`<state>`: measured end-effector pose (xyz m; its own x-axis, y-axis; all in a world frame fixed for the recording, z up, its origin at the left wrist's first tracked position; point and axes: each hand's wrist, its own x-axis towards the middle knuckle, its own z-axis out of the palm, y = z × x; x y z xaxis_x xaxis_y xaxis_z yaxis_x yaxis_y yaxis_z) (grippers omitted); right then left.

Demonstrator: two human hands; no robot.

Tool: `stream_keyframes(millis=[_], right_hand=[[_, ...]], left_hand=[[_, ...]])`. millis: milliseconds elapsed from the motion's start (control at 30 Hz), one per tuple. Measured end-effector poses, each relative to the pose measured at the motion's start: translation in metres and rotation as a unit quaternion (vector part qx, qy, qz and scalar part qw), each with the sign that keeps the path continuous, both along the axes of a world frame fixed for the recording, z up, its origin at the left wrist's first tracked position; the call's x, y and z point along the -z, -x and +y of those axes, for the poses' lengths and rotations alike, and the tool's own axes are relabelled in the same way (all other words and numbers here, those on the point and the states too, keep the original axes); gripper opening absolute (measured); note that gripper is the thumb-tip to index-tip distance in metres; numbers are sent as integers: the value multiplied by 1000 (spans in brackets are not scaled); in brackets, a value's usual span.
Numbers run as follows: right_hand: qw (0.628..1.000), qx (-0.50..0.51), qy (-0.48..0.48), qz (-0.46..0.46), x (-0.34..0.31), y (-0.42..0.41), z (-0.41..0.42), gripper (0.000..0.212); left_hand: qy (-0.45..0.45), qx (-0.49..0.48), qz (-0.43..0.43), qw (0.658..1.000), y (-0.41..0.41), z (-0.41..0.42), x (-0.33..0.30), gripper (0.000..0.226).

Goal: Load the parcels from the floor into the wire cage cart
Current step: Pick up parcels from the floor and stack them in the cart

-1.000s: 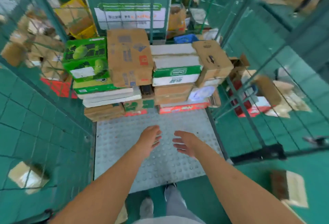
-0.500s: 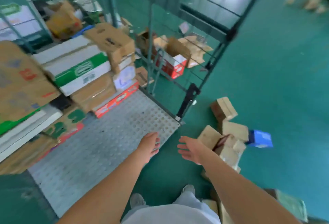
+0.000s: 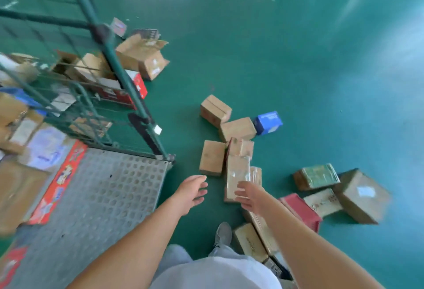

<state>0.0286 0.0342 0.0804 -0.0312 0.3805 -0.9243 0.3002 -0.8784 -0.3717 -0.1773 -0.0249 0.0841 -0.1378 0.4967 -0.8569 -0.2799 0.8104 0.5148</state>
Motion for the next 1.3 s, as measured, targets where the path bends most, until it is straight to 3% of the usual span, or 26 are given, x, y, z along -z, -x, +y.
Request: stream_keyframes(millis=[233, 433, 633, 733, 900, 1000, 1067, 1233, 1300], right_hand=[[995, 74, 57, -19, 38, -47, 33, 35], [983, 147, 106, 10, 100, -54, 61, 45], [943, 284, 171, 23, 207, -56, 81, 16], [926, 324, 192, -15, 269, -56, 82, 27], [882, 411, 230, 20, 351, -54, 80, 50], [837, 483, 252, 44, 397, -55, 82, 42], [832, 500, 238, 23, 416, -58, 85, 39], [823, 527, 212, 11, 470, -58, 86, 66], [822, 532, 202, 14, 487, -56, 86, 68]], left_hand=[[42, 89, 1, 995, -55, 61, 33, 16], [86, 167, 19, 982, -76, 116, 114, 23], [111, 262, 72, 956, -83, 183, 224, 34], [94, 339, 122, 928, -88, 219, 281, 42], [31, 475, 191, 858, -117, 268, 363, 57], [-10, 548, 224, 806, -137, 292, 416, 66], [-36, 586, 245, 772, -143, 304, 438, 70], [-78, 632, 319, 702, -157, 334, 493, 78], [-67, 637, 332, 692, -156, 342, 510, 83]])
